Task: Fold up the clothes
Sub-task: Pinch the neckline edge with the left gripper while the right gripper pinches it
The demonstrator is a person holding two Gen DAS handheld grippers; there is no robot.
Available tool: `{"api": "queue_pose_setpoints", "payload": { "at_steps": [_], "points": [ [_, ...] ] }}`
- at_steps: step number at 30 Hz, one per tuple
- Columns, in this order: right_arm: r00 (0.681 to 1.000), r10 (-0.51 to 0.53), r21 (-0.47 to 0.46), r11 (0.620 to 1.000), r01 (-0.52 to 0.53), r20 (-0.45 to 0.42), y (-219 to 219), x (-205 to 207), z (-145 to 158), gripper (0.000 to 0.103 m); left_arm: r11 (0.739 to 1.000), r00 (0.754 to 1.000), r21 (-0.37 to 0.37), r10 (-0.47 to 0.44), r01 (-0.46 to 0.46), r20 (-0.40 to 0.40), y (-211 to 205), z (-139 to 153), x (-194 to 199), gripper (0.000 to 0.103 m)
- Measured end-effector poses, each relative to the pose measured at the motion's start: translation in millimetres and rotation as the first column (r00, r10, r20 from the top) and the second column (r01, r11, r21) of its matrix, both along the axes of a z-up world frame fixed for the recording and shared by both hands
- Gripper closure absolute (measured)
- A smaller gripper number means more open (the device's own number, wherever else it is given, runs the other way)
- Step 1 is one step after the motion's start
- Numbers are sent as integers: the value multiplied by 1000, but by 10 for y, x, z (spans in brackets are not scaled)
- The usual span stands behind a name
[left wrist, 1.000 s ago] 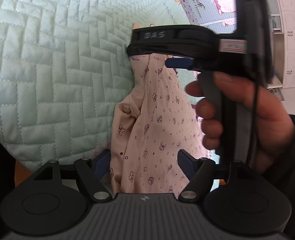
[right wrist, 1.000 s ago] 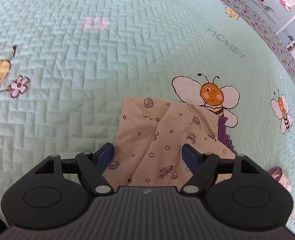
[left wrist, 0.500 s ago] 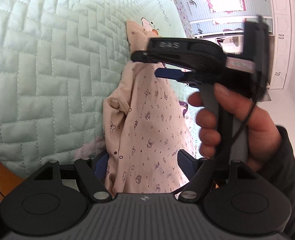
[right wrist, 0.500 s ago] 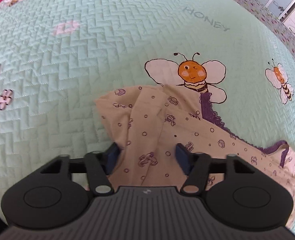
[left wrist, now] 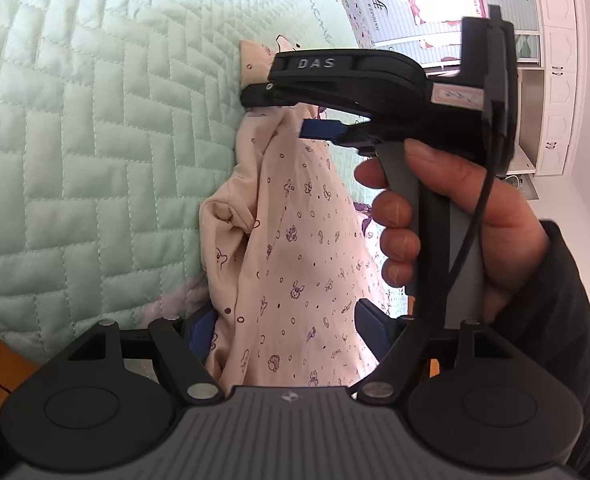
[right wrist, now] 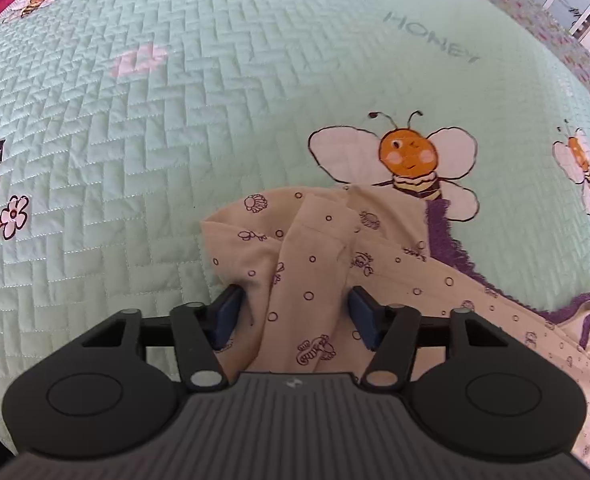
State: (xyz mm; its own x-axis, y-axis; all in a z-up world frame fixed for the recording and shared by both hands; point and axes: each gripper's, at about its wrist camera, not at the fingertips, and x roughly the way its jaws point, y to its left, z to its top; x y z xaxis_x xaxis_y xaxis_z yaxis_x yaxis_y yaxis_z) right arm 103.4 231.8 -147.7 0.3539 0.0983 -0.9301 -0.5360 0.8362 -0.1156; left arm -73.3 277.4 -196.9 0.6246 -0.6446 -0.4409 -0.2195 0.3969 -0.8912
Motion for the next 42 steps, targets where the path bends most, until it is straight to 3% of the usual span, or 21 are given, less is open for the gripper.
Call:
{"api": "queue_pose_setpoints", "payload": {
  "at_steps": [3, 4, 5, 8, 13, 19, 23, 30, 34, 38, 42],
  "points": [
    [1000, 9, 6, 1000, -9, 3, -13, 15, 31, 79, 1000, 999, 7, -19, 19, 39, -47, 18, 24, 54],
    [1000, 8, 21, 1000, -8, 2, -52, 19, 63, 89, 999, 998, 26, -28, 27, 53, -85, 61, 33, 74],
    [1000, -7, 61, 998, 8, -10, -126, 42, 102, 89, 998, 997, 48, -38, 34, 67, -127, 112, 41, 91],
    [997, -65, 200, 977, 74, -48, -411, 91, 254, 90, 992, 992, 117, -68, 55, 109, -253, 266, 64, 97],
    [982, -168, 424, 886, 190, -88, -1106, 102, 662, 90, 968, 971, 229, -146, 100, 189, -555, 627, 122, 98],
    [954, -283, 605, 744, 284, -100, -2168, 104, 1178, 90, 910, 905, 347, -330, 228, 269, -1347, 1231, 348, 98],
    [927, -357, 674, 657, 338, -117, -2954, 107, 1326, 90, 848, 858, 424, -448, 318, 252, -1919, 1381, 417, 97],
    [864, -465, 724, 527, 446, -194, -4096, -29, 942, 90, 716, 787, 517, -605, 469, 124, -2862, 1188, 545, 97],
    [844, -486, 738, 479, 474, -226, -4483, -73, 644, 90, 664, 776, 544, -629, 513, 37, -3202, 986, 657, 97],
    [838, -477, 751, 444, 489, -263, -4733, -42, 384, 90, 642, 786, 565, -618, 518, -19, -3407, 872, 679, 97],
    [876, -423, 793, 438, 422, -233, -4706, 83, 478, 90, 636, 800, 591, -600, 497, -27, -3497, 875, 697, 97]
  ]
}}
